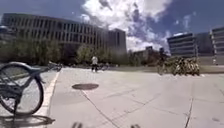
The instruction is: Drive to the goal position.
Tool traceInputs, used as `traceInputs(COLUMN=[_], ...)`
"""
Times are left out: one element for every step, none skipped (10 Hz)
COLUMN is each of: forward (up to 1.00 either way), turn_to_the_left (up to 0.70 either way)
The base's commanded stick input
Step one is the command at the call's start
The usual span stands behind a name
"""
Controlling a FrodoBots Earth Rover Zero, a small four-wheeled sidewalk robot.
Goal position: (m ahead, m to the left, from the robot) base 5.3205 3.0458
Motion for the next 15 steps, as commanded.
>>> traceInputs(forward=[0.70,0.70,0.70,0.70,0.70,0.70,0.70,0.70,0.70,0.70,0.70,0.70,0.70,0.70,0.70], turn_to_the_left=[0.35,0.35,0.35,0.35,0.35,0.34,0.29,0.24,0.19,0.07,0.02,0.03,0.03,0.02,0.02])
